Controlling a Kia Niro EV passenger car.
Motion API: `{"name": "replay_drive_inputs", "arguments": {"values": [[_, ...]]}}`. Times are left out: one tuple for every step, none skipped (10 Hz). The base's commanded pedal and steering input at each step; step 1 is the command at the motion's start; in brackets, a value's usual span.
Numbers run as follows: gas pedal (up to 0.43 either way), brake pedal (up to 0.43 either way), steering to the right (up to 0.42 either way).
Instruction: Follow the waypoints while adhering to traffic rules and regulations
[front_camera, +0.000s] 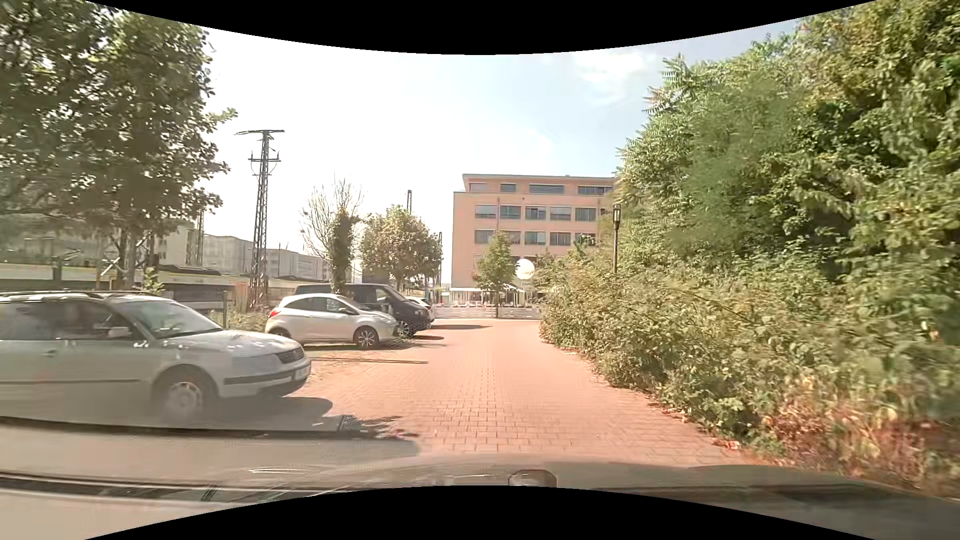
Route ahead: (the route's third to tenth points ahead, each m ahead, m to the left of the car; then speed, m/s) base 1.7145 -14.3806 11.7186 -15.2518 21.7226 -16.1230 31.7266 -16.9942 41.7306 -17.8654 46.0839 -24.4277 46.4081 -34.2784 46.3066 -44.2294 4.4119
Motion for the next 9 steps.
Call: {"name": "replay_drive_inputs", "arguments": {"values": [[0.028,0.0,-0.011],[0.028,0.0,-0.015],[0.028,0.0,-0.014],[0.028,0.0,-0.014],[0.028,0.0,-0.014],[0.028,0.0,-0.014],[0.028,0.0,-0.013],[0.028,0.0,-0.014],[0.028,0.0,-0.014]]}}
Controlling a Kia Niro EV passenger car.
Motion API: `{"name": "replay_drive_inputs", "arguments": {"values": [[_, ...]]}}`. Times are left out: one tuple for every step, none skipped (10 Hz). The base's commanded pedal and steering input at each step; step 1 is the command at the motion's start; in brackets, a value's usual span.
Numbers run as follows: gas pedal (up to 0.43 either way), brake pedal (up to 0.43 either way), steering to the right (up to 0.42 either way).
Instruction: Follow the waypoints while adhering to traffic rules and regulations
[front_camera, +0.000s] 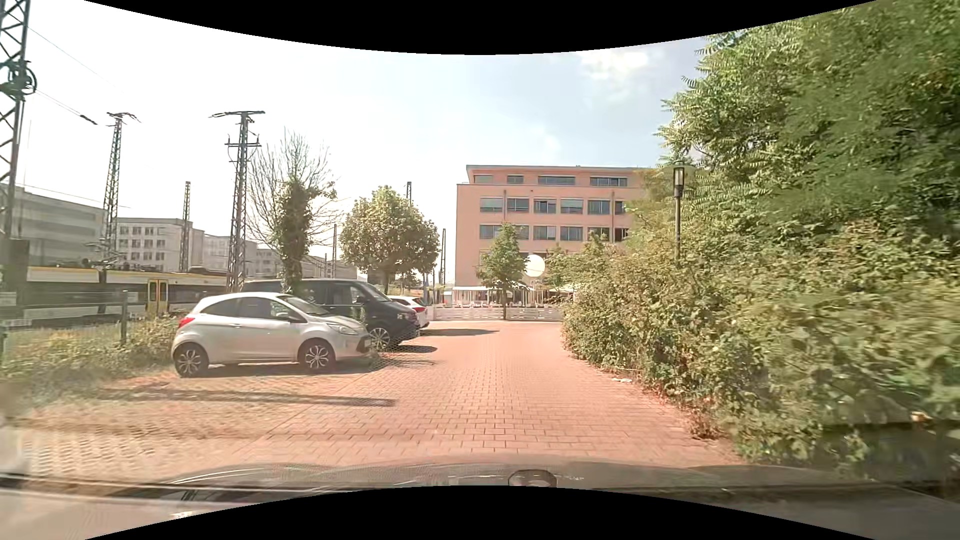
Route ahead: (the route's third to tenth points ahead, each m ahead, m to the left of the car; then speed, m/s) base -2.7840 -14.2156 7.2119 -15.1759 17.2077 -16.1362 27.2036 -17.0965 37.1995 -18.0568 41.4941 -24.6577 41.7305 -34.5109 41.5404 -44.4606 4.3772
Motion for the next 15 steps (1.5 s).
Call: {"name": "replay_drive_inputs", "arguments": {"values": [[0.028,0.0,-0.015],[0.028,0.0,-0.013],[0.008,0.0,-0.011],[0.0,0.0,-0.006],[0.0,0.0,-0.001],[0.0,0.0,0.002],[0.0,0.0,0.005],[0.0,0.0,0.006],[0.0,0.0,0.008],[0.0,0.0,0.012],[0.0,0.0,0.016],[0.0,0.0,0.003],[0.0,0.0,-0.004],[0.0,0.0,-0.003],[0.0,0.0,-0.003]]}}
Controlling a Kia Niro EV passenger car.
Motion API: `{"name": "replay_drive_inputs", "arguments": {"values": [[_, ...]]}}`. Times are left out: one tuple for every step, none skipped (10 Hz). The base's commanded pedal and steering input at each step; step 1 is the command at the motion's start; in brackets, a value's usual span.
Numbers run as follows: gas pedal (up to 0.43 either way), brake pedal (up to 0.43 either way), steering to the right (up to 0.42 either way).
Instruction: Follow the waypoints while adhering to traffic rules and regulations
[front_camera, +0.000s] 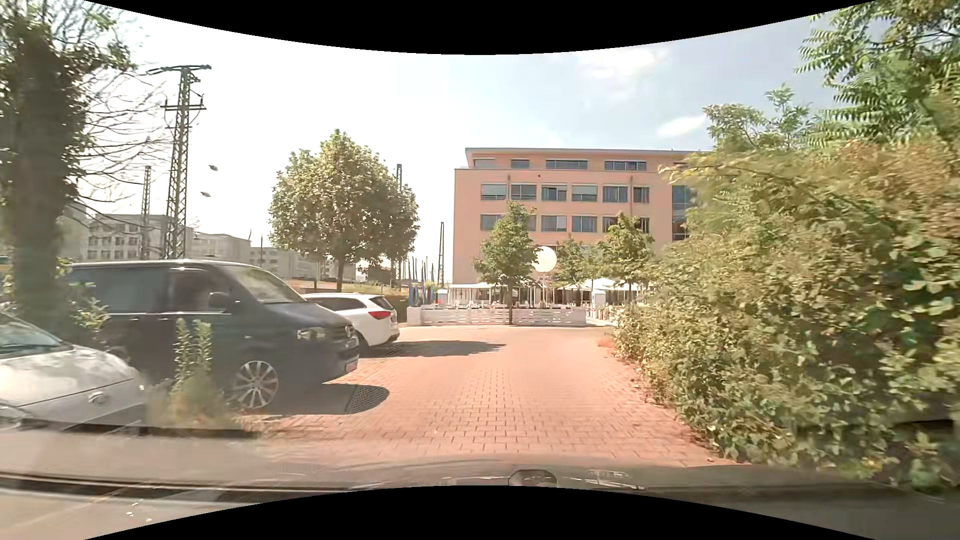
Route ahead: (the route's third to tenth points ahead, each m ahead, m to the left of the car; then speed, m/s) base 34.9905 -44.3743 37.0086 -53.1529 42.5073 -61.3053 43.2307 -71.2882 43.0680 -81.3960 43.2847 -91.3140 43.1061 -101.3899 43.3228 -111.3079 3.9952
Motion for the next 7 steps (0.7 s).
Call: {"name": "replay_drive_inputs", "arguments": {"values": [[0.0,0.0,-0.003],[0.0,0.0,-0.002],[0.0,0.0,0.005],[0.0,0.0,0.008],[0.0,0.0,0.011],[0.0,0.0,0.016],[0.0,0.0,0.02]]}}
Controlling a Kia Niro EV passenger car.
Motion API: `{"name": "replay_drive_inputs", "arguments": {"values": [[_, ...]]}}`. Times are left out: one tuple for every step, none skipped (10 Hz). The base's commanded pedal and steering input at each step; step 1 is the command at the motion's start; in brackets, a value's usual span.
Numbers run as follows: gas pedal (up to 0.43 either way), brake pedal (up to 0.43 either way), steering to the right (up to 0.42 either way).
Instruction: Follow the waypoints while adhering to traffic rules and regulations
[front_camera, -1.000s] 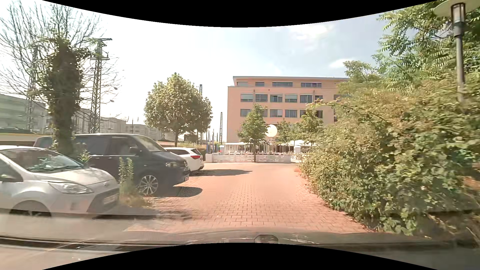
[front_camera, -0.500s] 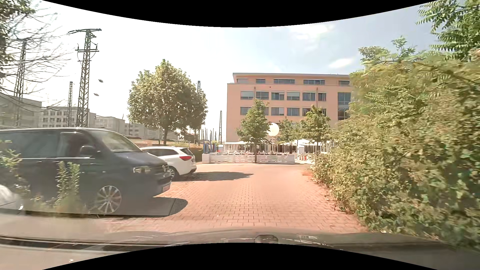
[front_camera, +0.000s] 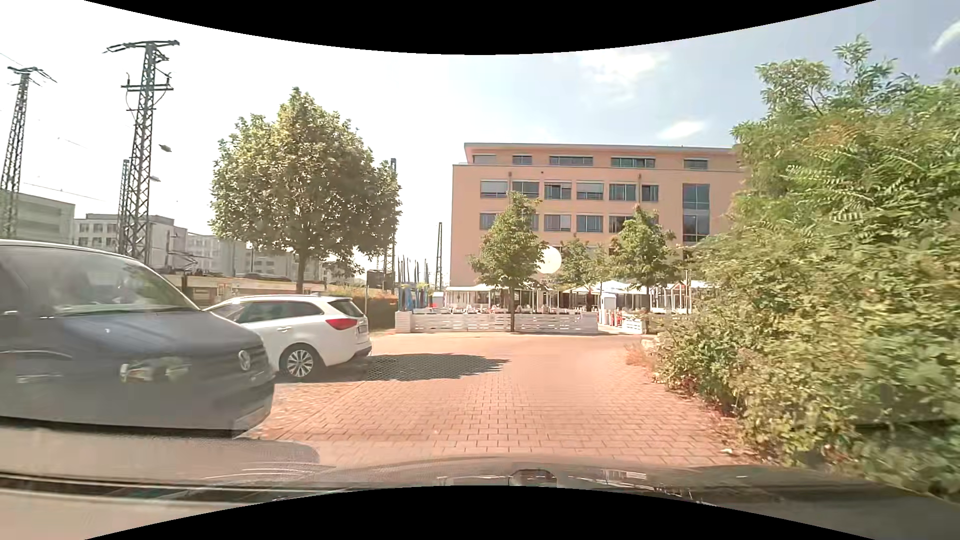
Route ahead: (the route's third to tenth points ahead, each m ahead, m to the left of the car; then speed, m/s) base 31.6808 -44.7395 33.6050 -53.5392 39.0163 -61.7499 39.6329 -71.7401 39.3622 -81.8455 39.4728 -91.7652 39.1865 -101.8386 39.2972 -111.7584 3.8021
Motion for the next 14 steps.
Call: {"name": "replay_drive_inputs", "arguments": {"values": [[0.0,0.0,0.021],[0.0,0.0,0.022],[0.0,0.0,0.022],[0.0,0.0,0.022],[0.0,0.0,0.021],[0.0,0.0,0.021],[0.0,0.0,0.022],[0.0,0.012,0.023],[0.0,0.024,0.024],[0.0,0.03,0.028],[0.0,0.037,0.031],[0.0,0.03,0.032],[0.0,0.037,0.031],[0.0,0.043,0.031]]}}
